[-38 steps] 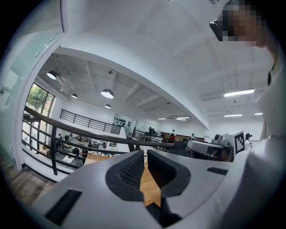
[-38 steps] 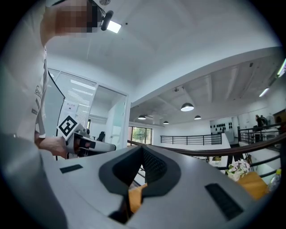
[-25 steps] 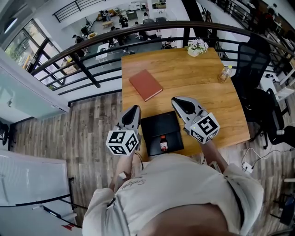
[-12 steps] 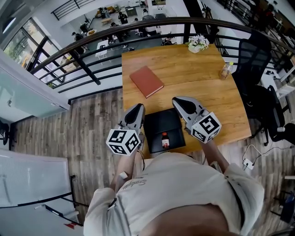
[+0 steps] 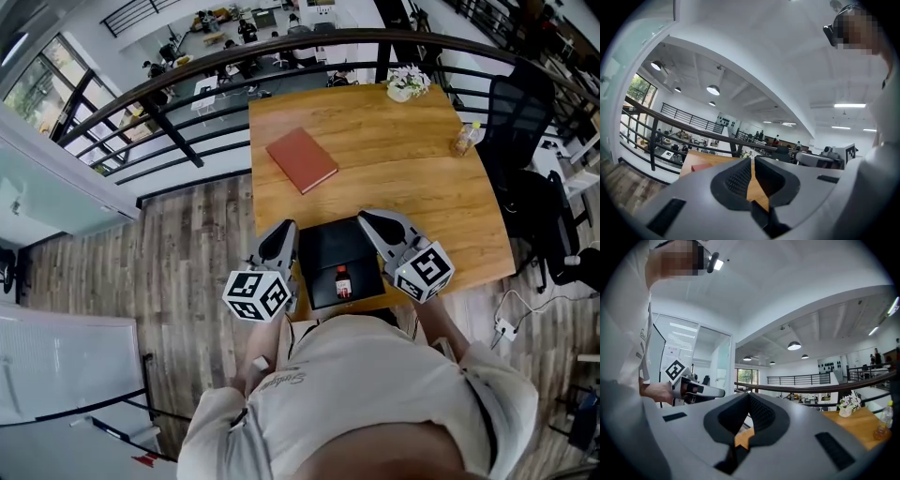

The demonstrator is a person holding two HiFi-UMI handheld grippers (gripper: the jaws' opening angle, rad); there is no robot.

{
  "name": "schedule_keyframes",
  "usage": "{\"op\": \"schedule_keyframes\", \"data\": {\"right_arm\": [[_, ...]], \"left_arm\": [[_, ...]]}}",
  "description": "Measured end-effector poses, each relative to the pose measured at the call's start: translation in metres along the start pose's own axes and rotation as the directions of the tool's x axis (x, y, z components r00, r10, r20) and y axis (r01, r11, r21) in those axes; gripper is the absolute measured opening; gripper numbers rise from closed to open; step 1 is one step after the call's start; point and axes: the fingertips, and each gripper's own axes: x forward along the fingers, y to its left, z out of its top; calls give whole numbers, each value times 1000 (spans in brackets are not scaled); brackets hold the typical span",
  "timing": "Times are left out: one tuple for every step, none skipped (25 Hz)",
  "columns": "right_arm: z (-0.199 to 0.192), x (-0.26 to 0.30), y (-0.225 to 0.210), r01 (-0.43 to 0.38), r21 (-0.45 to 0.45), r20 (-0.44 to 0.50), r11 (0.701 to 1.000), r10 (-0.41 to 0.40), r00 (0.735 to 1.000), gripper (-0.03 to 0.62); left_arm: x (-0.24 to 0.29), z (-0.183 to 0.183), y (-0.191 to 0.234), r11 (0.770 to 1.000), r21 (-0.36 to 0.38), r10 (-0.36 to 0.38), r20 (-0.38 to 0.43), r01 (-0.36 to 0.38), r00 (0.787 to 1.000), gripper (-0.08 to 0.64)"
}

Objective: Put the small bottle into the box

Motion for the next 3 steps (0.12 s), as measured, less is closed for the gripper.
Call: {"op": "schedule_keyframes", "data": {"right_arm": [[-4,0,0,8,1,-2,1000,-8,1000,-5],[-9,0,1,16,2,-4,1000,-16,1000,-6],[-13,0,1,25,3,-6,1000,-25,1000,-5]], "left_arm": [[-1,-5,4,1000,-1,2,-5,-2,1000,32],[-1,-9,8,1000,-1,3,-12,-3,1000,32],[-2,-14,11,1000,-2,5,-19,-5,1000,32]]}}
